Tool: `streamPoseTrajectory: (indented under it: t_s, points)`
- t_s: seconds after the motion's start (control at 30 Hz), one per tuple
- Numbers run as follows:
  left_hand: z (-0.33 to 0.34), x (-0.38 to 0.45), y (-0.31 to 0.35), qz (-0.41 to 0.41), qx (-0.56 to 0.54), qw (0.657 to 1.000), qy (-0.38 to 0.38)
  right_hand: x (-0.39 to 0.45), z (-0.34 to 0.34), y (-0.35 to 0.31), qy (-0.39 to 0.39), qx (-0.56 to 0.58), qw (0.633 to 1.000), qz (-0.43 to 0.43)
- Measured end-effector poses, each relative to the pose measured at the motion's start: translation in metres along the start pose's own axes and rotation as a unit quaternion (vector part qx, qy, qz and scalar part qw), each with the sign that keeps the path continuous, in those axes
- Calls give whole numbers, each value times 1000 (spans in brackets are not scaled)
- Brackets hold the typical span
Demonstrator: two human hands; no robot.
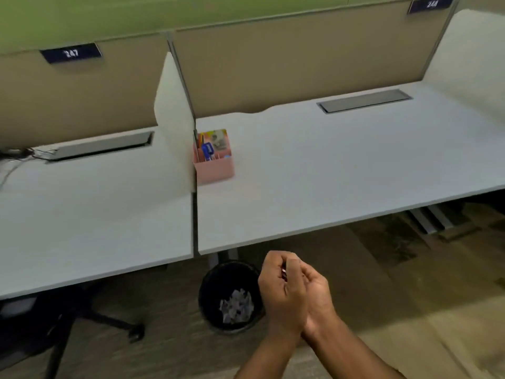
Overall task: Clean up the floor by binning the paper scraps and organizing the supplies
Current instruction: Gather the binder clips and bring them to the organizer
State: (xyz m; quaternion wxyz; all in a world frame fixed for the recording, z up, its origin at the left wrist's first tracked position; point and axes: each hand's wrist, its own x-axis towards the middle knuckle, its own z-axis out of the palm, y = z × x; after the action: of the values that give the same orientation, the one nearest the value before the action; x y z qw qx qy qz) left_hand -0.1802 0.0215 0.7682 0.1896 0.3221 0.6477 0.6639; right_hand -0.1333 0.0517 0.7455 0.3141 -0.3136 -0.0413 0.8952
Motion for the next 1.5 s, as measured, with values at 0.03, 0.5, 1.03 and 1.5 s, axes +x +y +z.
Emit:
streamPoseTrajectory:
  t_s: [0.03, 0.5, 1.03, 1.5]
  points:
    - [-3, 9, 6, 19, 37, 999, -5, -2, 14, -1, -10, -17, 1000, -12]
    - [-1, 170, -3, 131, 134, 978, 88, 129, 105, -56, 27, 68, 995, 67]
    - [-25, 403, -131, -143, 635, 747, -136, 405, 158, -188, 98, -99, 973, 182]
    - [-25, 411, -136, -202, 579, 781, -121, 518, 193, -175, 57, -329, 902, 275]
